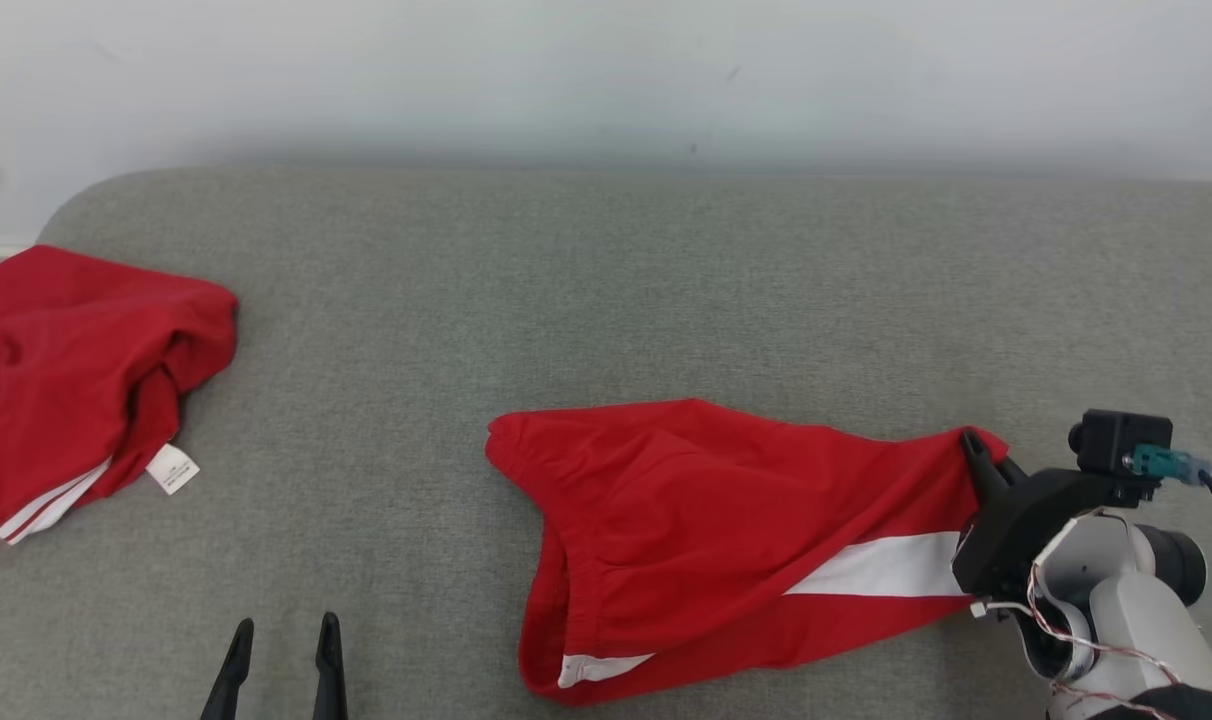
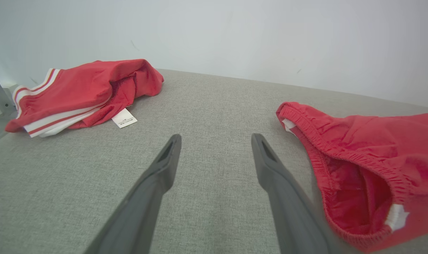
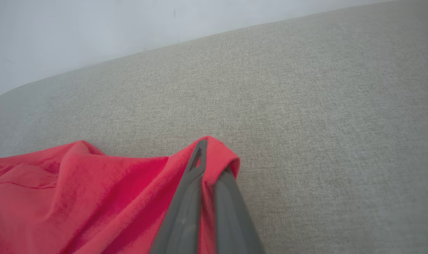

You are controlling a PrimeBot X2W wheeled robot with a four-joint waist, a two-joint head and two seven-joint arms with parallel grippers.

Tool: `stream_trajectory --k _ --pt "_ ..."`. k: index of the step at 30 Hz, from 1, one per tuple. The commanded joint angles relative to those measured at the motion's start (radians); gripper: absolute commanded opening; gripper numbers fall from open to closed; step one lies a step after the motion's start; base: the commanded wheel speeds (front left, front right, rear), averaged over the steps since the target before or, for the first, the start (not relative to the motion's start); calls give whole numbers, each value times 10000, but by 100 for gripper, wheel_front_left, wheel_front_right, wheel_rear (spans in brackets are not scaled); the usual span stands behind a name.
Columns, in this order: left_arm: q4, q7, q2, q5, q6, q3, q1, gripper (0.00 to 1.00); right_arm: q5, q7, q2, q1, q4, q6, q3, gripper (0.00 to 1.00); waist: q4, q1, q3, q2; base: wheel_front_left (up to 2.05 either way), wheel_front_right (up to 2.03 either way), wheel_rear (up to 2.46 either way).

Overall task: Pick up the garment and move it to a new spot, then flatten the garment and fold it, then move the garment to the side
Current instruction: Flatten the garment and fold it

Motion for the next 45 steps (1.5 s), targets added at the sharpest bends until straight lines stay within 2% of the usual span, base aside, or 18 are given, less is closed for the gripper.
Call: stream_trajectory --k 1,3,5,13,20,28,34,39,45 --pt "-45 -36 -14 -37 15 -50 -150 100 -145 40 -97 -274 214 31 4 0 257 -1 210 -1 0 0 0" --pt "-41 -35 -14 -42 15 -127 -180 100 -212 133 -178 -433 490 32 154 0 411 -1 254 -1 0 0 0" --pt "-57 -36 -11 -66 15 -124 -208 100 -142 203 -278 -524 631 32 376 100 516 -1 264 -1 0 0 0" --pt "-180 -35 -13 -161 48 -15 70 100 217 -208 -846 289 219 30 858 100 410 -1 -180 -1 0 0 0" --pt "-229 -35 -13 -246 108 10 352 100 176 -896 -877 1489 -716 24 701 100 -37 -1 -648 -1 0 0 0" --pt "-206 -35 -12 -300 155 -15 651 100 -225 -1818 -482 2972 -1839 24 523 100 -568 -1 -1298 -1 0 0 0" --pt "-186 -35 -12 -333 152 -38 763 100 -694 -3026 -285 3876 -2487 24 586 100 -718 -1 -1633 -1 0 0 0" --pt "-170 -35 -12 -326 245 -64 854 100 -1090 -4038 -18 4446 -2700 24 491 100 -807 -1 -1853 -1 0 0 0" --pt "17 -35 -12 -195 234 -34 875 100 -1602 -4589 219 4857 -2880 24 378 100 -843 -1 -1935 -1 0 0 0"
